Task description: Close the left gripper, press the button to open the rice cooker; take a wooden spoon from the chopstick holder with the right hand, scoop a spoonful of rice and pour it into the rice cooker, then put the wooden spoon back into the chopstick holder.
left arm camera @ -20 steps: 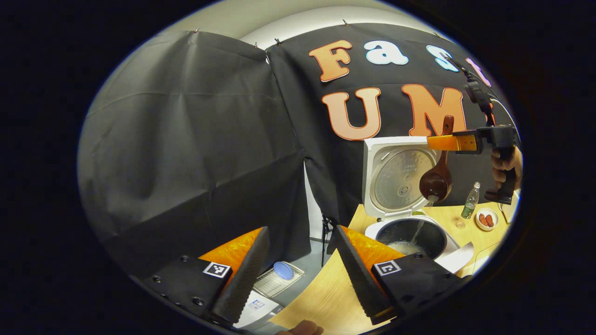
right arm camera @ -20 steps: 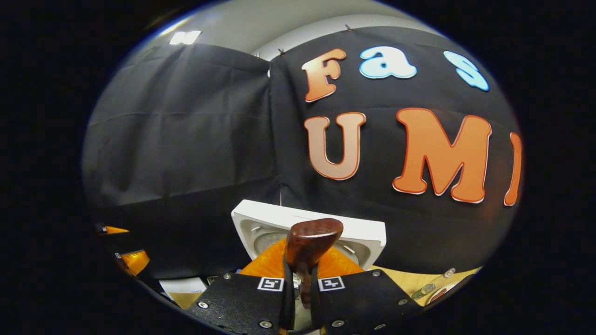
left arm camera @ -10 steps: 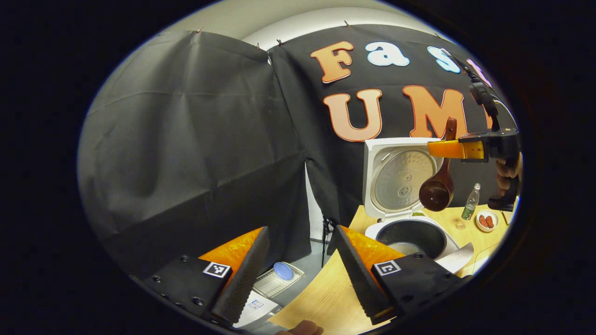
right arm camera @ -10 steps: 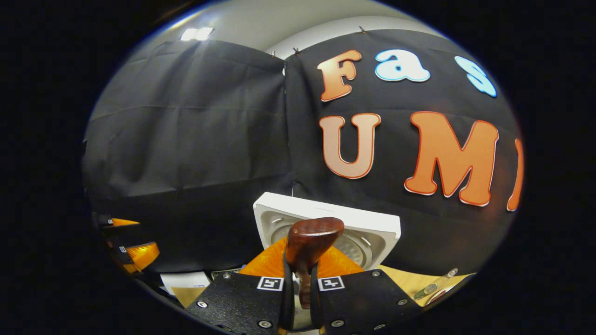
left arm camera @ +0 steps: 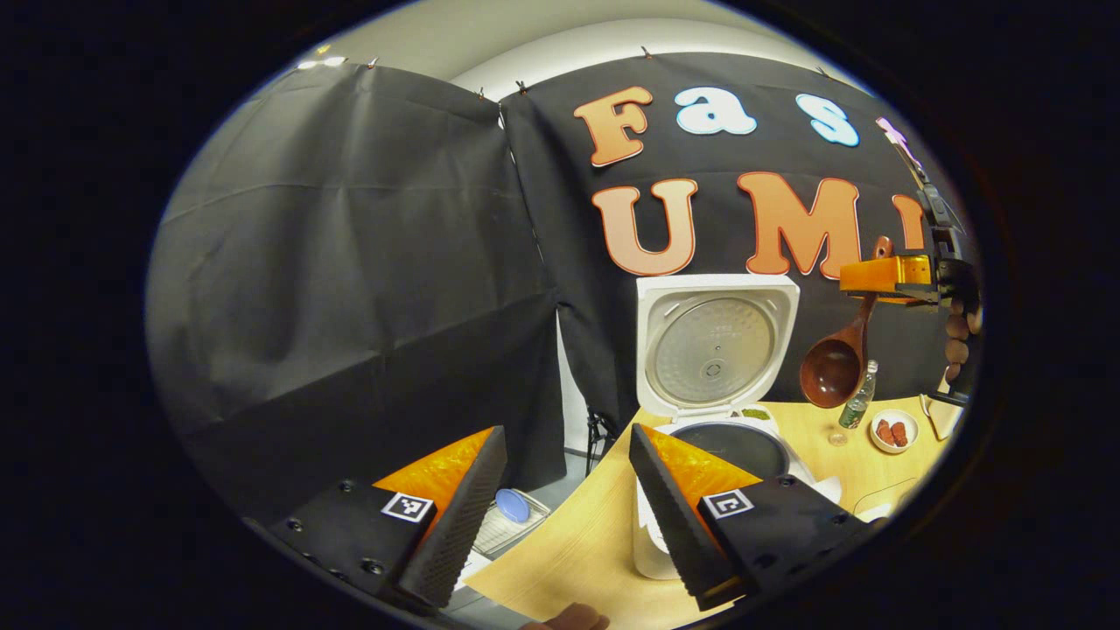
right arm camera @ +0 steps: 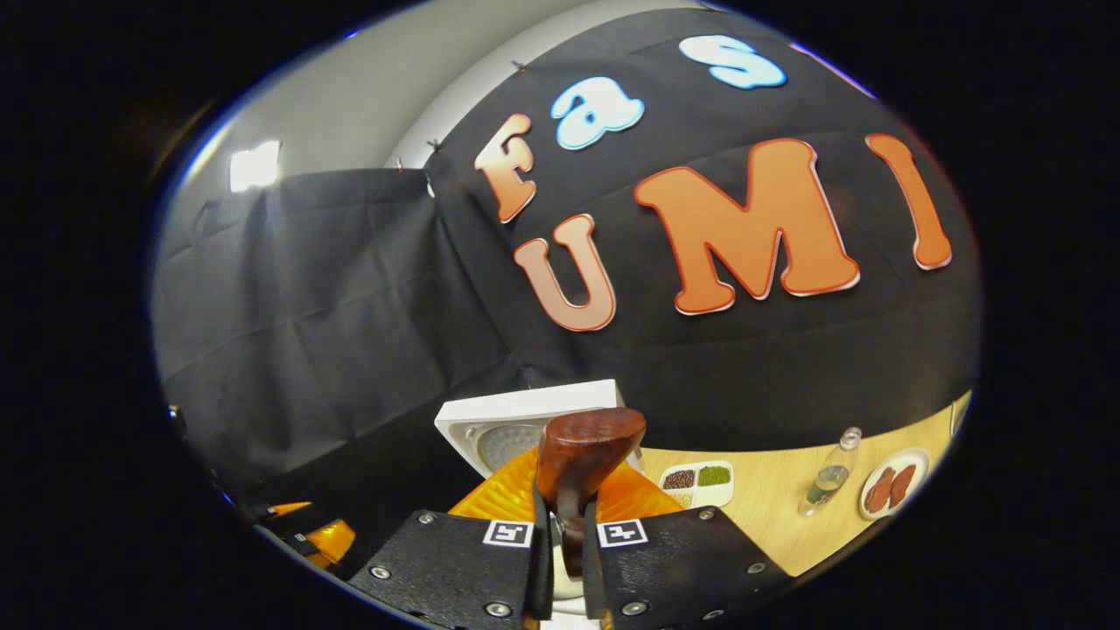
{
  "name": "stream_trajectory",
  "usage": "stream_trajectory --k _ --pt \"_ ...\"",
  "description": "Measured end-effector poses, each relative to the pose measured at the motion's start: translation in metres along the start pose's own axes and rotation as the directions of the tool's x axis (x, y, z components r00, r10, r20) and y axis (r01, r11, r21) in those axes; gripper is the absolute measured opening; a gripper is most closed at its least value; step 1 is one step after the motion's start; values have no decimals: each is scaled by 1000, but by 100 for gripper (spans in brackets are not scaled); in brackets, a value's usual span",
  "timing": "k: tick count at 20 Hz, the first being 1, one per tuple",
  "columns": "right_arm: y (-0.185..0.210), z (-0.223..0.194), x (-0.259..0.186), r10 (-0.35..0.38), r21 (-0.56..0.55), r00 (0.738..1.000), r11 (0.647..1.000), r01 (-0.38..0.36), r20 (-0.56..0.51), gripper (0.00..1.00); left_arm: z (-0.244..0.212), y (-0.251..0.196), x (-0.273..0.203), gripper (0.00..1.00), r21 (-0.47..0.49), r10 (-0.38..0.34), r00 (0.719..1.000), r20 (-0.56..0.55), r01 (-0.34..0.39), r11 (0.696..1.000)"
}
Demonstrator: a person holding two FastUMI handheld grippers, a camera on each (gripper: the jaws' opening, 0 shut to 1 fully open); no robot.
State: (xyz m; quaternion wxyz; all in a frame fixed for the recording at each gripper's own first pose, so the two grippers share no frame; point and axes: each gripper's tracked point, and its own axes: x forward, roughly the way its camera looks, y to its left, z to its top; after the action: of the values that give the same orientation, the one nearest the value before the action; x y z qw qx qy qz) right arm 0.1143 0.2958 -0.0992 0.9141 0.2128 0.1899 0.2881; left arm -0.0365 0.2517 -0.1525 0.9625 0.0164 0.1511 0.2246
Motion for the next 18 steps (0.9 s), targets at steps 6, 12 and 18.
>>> stream_trajectory --k 6,12,18 --pt "-81 2 -78 -118 134 993 984 114 21 13 6 -28 -24 96 -28 28 1000 -1 -28 999" --pt "-178 -18 -168 -315 220 949 928 301 30 13 8 -70 -37 96 -38 6 1000 -22 -7 999" --pt "-241 -38 -250 -439 272 898 868 415 35 13 16 -112 -46 96 -24 -58 998 -11 58 998"
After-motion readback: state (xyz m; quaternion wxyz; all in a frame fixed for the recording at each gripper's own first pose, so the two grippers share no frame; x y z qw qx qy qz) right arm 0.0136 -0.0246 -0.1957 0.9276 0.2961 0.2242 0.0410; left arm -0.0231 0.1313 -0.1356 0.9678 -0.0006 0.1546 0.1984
